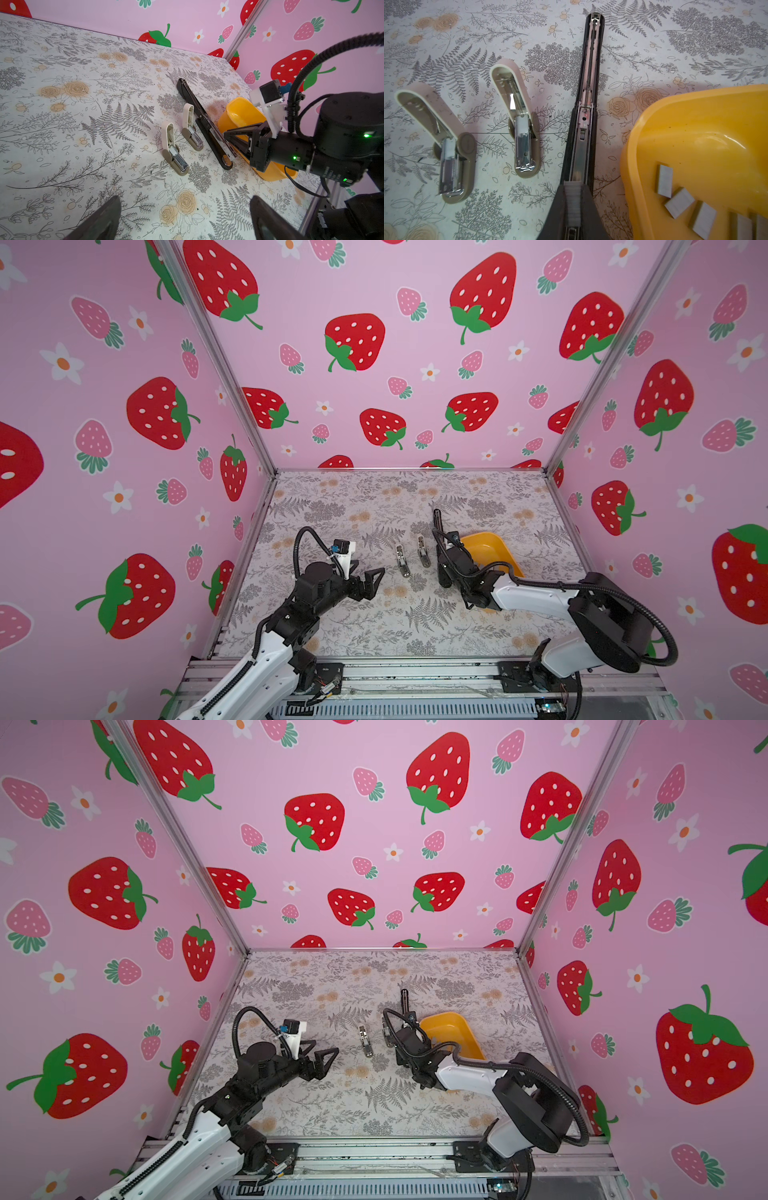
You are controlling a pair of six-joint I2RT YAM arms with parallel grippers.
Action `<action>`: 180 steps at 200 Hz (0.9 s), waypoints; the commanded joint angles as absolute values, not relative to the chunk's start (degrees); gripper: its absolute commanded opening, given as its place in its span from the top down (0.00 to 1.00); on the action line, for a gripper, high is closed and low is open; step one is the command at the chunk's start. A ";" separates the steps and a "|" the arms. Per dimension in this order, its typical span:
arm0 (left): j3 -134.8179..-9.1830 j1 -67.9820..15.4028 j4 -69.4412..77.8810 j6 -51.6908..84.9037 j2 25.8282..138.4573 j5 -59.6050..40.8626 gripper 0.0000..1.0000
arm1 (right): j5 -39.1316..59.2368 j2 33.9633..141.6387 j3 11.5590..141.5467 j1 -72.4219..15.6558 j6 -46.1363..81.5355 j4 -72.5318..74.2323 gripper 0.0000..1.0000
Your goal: Load the staples into the stapler
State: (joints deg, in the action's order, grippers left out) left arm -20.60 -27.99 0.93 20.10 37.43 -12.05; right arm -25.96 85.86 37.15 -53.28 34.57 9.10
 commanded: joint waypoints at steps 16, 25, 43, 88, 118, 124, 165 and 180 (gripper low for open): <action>-23.12 -28.44 0.09 19.20 36.78 -11.69 0.02 | -24.68 86.87 38.32 -52.81 34.31 10.46 0.97; -23.12 -28.47 0.17 19.19 36.78 -11.69 0.02 | -24.61 87.23 38.40 -52.65 34.45 10.55 0.97; -23.12 -28.41 0.14 19.08 36.91 -11.68 0.02 | -24.76 87.93 38.56 -52.57 34.45 10.55 0.97; -23.20 -28.65 0.05 19.00 37.01 -11.30 0.02 | -24.70 88.62 38.58 -51.99 34.35 10.55 0.97; -23.20 -28.78 0.08 19.00 37.37 -10.97 0.02 | -24.85 88.60 38.32 -51.65 34.29 10.55 0.97; -23.27 -28.81 0.05 18.95 37.44 -10.97 0.02 | -24.85 88.53 38.24 -51.59 34.27 10.55 0.97; -23.28 -28.94 0.00 18.78 37.56 -10.73 0.02 | -23.72 88.51 38.10 -51.59 34.27 11.25 0.97; -23.30 -28.99 -0.08 18.90 37.53 -10.72 0.02 | -23.55 88.51 38.23 -51.63 34.27 11.43 0.97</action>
State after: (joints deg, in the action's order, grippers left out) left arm -20.62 -28.64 -0.30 19.46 37.56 -11.14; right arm -24.18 87.94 37.34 -51.81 34.41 10.31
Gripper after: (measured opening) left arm 0.979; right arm 0.139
